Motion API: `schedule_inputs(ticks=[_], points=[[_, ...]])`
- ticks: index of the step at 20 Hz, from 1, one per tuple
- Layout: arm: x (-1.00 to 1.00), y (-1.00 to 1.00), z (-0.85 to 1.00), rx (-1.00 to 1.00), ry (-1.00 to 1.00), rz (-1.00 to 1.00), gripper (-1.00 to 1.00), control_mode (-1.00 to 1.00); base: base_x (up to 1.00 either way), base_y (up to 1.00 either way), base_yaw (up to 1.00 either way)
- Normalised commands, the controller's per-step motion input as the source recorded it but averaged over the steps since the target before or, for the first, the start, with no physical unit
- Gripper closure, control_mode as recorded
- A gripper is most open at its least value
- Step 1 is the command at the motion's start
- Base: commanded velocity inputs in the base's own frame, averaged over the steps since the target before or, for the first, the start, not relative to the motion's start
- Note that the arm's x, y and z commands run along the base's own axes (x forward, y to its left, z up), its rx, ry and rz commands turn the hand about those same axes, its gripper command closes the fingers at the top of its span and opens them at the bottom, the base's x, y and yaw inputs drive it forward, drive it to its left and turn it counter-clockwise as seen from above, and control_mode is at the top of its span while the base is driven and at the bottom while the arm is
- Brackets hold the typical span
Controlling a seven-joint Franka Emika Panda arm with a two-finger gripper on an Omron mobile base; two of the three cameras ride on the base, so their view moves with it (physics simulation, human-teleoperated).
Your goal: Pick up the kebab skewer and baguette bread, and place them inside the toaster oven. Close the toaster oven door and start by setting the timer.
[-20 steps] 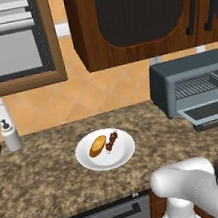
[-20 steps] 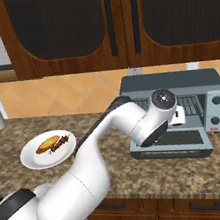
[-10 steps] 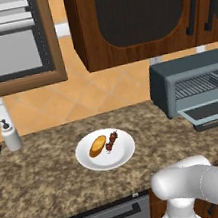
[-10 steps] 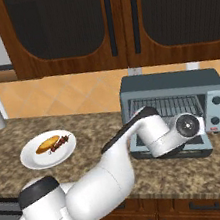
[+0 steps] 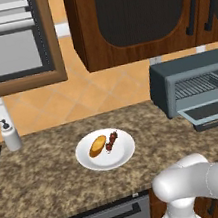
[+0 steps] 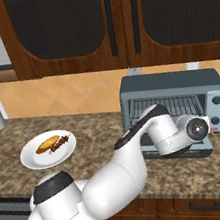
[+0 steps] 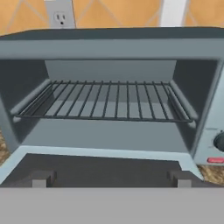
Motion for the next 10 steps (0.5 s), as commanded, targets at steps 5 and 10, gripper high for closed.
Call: schedule_inputs(ticks=[5,10], points=[[0.43,0.62,0.0,0.0,-0.13,0.0,-1.0,-1.0,0.0,0.0,0.0],[0.45,0.6,0.0,0.0,-0.14,0.0,-1.0,-1.0,0.0,0.0,0.0]])
